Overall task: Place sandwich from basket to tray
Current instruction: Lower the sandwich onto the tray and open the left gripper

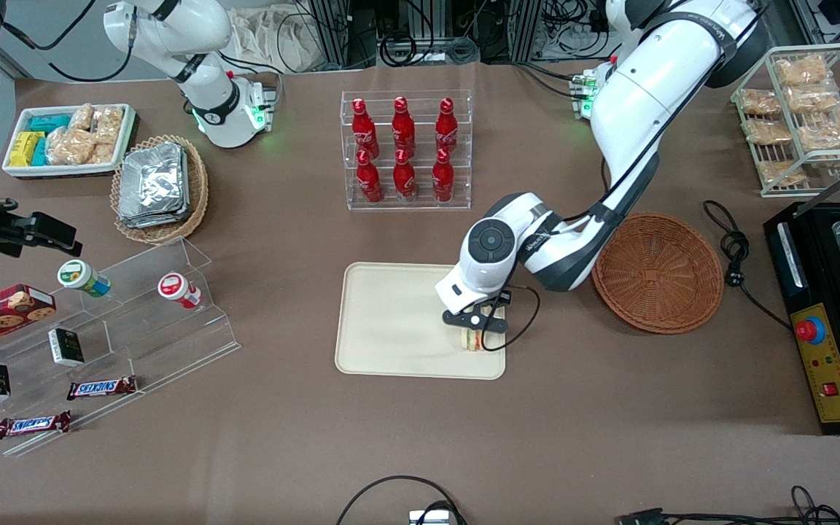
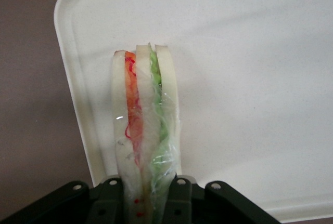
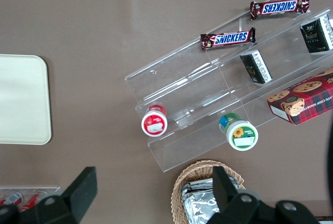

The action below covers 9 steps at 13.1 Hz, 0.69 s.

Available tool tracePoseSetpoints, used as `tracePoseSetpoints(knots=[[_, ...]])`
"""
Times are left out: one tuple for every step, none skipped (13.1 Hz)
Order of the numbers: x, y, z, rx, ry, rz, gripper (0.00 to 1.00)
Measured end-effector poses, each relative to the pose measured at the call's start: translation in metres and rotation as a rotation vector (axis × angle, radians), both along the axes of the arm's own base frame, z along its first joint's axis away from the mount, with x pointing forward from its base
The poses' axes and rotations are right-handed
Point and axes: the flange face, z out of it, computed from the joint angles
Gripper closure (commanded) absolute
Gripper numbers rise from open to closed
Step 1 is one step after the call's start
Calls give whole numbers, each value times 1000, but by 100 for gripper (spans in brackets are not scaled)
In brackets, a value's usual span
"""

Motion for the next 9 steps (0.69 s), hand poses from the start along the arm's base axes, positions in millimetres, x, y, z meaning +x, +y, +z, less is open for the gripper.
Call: tracePoseSetpoints(knots=[[-2, -2, -2, 2, 2, -4, 55], [-3, -3, -3, 3, 4, -7, 25], [-3, -3, -4, 3, 4, -8, 0], [-3, -3, -4, 3, 5, -8, 0], [-3, -3, -5, 4, 5, -7, 0], [-2, -3, -5, 4, 4, -6, 0], [-1, -2, -3, 2, 1, -4, 0], [2, -3, 0, -2, -6, 1, 0], [7, -3, 6, -9, -16, 16, 0]])
